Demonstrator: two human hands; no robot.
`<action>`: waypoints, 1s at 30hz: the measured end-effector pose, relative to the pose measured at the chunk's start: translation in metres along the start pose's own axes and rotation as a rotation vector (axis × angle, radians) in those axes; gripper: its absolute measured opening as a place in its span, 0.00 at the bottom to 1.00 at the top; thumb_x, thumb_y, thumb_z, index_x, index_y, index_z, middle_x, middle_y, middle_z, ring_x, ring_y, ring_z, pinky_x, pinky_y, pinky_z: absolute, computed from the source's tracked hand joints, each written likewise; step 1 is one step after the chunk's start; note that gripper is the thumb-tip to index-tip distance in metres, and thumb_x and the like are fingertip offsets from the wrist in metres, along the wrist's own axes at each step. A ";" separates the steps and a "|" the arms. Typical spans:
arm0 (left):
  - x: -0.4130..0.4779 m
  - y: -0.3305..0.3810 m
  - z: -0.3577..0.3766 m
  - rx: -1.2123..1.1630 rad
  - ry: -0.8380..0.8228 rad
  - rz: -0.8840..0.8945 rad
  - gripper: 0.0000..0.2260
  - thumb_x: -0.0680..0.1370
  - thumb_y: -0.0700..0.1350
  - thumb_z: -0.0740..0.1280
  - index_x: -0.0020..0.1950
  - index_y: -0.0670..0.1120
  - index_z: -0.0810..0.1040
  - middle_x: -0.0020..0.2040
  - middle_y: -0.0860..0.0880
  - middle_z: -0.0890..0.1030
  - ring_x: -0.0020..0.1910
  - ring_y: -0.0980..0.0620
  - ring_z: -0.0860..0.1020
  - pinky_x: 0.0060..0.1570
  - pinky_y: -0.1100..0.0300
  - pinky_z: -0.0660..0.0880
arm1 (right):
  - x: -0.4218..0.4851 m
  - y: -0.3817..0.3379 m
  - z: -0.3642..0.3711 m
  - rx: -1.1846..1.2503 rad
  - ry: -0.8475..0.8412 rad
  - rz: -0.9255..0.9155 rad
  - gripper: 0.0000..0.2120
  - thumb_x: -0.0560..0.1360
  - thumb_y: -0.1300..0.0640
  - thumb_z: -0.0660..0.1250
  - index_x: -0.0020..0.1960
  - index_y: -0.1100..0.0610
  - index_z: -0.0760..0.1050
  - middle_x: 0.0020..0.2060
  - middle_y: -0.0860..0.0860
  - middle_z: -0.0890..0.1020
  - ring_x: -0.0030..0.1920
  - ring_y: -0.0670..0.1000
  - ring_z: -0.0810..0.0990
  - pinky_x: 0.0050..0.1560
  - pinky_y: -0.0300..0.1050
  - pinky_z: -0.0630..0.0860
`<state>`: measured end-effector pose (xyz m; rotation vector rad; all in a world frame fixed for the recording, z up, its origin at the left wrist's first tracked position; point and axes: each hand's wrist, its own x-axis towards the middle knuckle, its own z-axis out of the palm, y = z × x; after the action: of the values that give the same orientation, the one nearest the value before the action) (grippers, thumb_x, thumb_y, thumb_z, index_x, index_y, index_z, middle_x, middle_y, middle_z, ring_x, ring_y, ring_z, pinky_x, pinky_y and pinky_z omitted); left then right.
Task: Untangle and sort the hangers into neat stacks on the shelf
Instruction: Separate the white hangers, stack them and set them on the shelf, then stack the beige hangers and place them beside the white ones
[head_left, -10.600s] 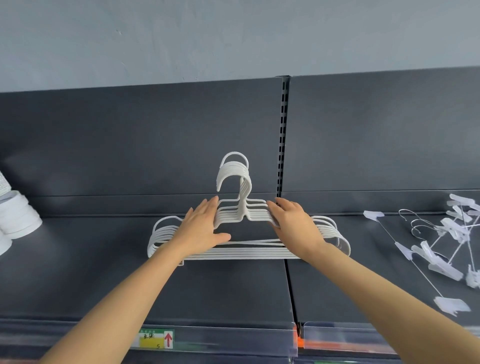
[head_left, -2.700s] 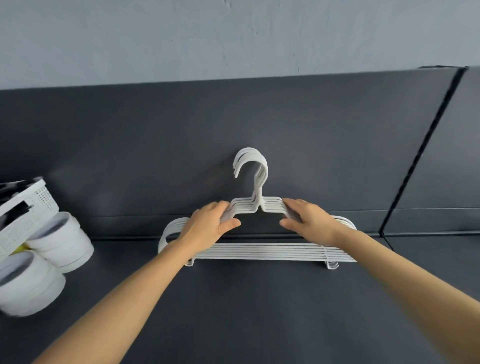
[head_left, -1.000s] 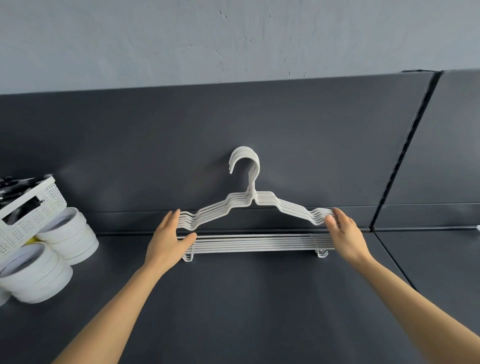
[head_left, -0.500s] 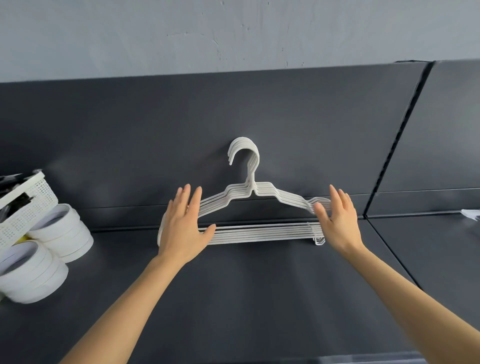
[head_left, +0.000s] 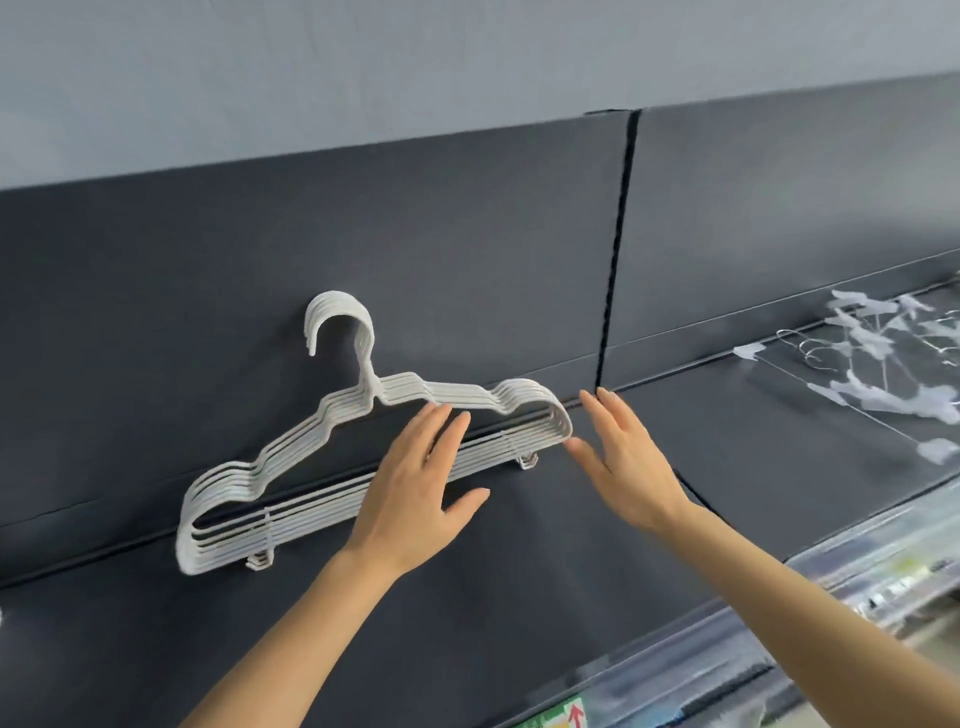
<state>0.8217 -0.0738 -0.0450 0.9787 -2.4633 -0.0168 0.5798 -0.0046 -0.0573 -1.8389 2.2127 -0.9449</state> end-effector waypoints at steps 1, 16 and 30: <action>0.008 0.010 0.004 -0.013 -0.005 0.007 0.34 0.73 0.61 0.63 0.74 0.45 0.61 0.73 0.46 0.65 0.74 0.49 0.60 0.72 0.58 0.56 | -0.003 0.010 -0.011 -0.002 0.004 0.033 0.27 0.79 0.44 0.56 0.75 0.54 0.57 0.76 0.52 0.56 0.75 0.51 0.52 0.72 0.45 0.56; 0.130 0.272 0.106 -0.262 -0.170 0.141 0.36 0.76 0.62 0.62 0.78 0.53 0.50 0.77 0.57 0.52 0.75 0.60 0.48 0.71 0.62 0.53 | -0.078 0.230 -0.196 -0.007 0.045 0.261 0.25 0.79 0.45 0.57 0.72 0.55 0.64 0.74 0.52 0.62 0.72 0.51 0.63 0.70 0.43 0.60; 0.261 0.462 0.213 -0.353 -0.290 0.267 0.30 0.76 0.59 0.64 0.75 0.50 0.62 0.75 0.53 0.61 0.74 0.56 0.55 0.71 0.58 0.57 | -0.129 0.406 -0.317 -0.091 0.140 0.458 0.24 0.80 0.47 0.57 0.74 0.54 0.61 0.72 0.50 0.65 0.68 0.49 0.69 0.67 0.42 0.64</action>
<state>0.2675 0.0657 -0.0342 0.5219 -2.7046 -0.5190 0.1229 0.2648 -0.0544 -1.2319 2.6332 -0.9103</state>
